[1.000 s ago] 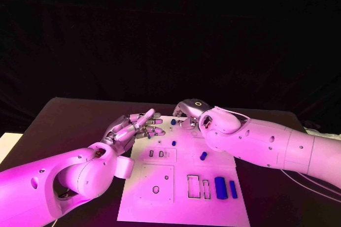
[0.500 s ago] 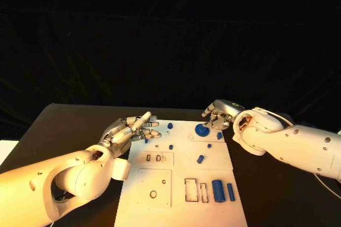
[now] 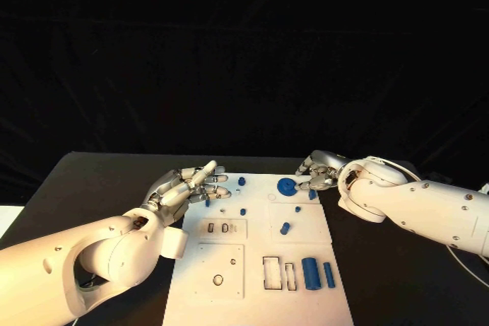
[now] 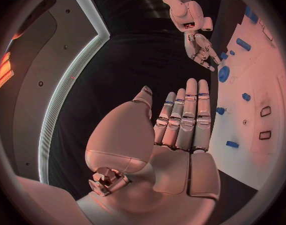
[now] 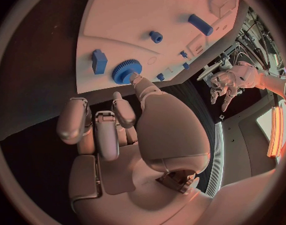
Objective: Assemble the parts on the task board
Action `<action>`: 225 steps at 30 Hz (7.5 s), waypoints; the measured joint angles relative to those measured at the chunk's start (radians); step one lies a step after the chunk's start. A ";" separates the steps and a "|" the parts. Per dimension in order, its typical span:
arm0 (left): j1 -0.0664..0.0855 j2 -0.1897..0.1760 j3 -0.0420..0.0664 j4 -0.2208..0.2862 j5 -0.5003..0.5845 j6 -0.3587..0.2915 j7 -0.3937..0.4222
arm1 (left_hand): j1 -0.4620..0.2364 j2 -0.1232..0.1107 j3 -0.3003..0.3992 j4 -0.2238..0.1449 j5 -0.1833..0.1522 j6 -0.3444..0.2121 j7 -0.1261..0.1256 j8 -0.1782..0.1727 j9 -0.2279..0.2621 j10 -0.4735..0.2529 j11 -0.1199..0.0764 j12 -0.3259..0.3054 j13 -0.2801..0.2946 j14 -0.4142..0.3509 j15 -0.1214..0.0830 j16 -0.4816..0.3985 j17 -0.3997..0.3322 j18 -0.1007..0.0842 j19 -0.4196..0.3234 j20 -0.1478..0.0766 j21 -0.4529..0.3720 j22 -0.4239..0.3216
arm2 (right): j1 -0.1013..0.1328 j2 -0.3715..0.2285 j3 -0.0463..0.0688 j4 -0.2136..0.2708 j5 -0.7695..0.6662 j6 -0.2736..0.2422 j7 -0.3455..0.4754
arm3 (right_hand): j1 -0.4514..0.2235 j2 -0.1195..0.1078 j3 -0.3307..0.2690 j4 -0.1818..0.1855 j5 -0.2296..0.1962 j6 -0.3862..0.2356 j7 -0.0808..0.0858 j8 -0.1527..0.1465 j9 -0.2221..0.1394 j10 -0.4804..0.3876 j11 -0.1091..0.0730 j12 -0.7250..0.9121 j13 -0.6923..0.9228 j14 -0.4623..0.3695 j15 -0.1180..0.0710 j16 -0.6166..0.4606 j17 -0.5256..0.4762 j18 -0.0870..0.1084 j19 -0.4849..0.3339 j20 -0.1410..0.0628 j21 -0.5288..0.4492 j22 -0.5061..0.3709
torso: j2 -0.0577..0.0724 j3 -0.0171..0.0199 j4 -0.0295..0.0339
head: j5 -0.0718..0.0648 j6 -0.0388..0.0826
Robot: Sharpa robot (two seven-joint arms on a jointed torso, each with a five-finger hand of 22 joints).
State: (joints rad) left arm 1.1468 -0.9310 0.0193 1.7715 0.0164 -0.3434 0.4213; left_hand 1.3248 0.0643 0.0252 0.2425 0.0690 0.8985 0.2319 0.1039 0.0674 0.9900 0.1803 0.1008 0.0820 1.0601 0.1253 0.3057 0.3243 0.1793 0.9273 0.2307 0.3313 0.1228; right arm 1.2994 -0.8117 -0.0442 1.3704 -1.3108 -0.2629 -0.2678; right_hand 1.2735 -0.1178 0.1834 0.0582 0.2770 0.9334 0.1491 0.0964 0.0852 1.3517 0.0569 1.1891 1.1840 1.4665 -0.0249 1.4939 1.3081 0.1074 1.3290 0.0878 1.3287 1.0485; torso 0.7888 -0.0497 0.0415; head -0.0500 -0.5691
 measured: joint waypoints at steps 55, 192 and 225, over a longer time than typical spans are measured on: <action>0.000 -0.003 0.000 -0.002 0.000 0.001 -0.012 | 0.004 0.004 0.000 0.000 0.000 0.000 0.000 0.000 0.000 0.000 0.000 0.000 0.000 0.000 0.000 0.000 0.004 0.000 0.000 0.000 0.000 0.000 | -0.027 0.094 0.003 -0.038 -0.140 -0.003 -0.069 | 0.044 0.045 -0.006 0.000 -0.070 0.058 -0.012 0.063 0.027 0.043 -0.011 0.102 0.119 -0.004 0.004 0.019 -0.001 0.000 0.018 -0.004 0.038 0.059 | 0.001 -0.0005 -0.0001 | 0.006 -0.016; -0.001 0.005 -0.001 -0.037 0.001 0.006 -0.023 | 0.008 0.008 -0.003 -0.003 0.000 0.000 0.000 0.000 0.000 -0.003 0.003 0.000 0.000 -0.002 0.002 0.005 0.008 0.000 0.000 0.000 0.000 -0.001 | -0.026 0.039 -0.004 0.135 -0.073 -0.215 0.096 | 0.050 0.040 0.086 -0.006 -0.081 -0.016 0.011 -0.012 0.025 -0.042 0.010 -0.063 0.003 -0.004 0.011 0.012 0.000 -0.015 0.010 0.004 0.039 0.051 | -0.003 0.0027 -0.0093 | 0.020 -0.030; -0.007 0.005 -0.003 -0.063 0.003 0.009 -0.022 | 0.008 0.008 -0.003 -0.003 0.000 0.000 0.000 0.000 0.000 -0.003 0.003 0.000 0.000 -0.004 0.004 0.005 0.009 0.000 0.000 0.000 0.000 -0.001 | -0.110 -0.081 -0.005 -0.040 0.203 -0.167 0.438 | 0.060 0.024 0.088 -0.020 -0.072 -0.023 0.015 -0.026 0.026 -0.039 0.014 -0.074 -0.009 0.000 0.014 0.012 -0.001 -0.015 0.008 0.006 0.037 0.048 | -0.012 0.0262 -0.0330 | 0.030 -0.026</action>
State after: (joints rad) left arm 1.1401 -0.9259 0.0160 1.7088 0.0190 -0.3340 0.3993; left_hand 1.3328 0.0723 0.0225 0.2397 0.0690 0.8985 0.2319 0.1039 0.0675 0.9865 0.1838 0.1008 0.0820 1.0564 0.1290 0.3107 0.3333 0.1794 0.9273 0.2307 0.3313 0.1219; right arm 1.1895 -0.8927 -0.0493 1.3305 -1.1074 -0.4297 0.1701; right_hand 1.3334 -0.0941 0.2717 0.0381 0.2053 0.9109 0.1642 0.0701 0.1112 1.3122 0.0710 1.1151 1.1752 1.4665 -0.0107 1.5055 1.3075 0.0920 1.3372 0.0937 1.3653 1.0968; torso 0.7771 -0.0235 0.0085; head -0.0198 -0.5947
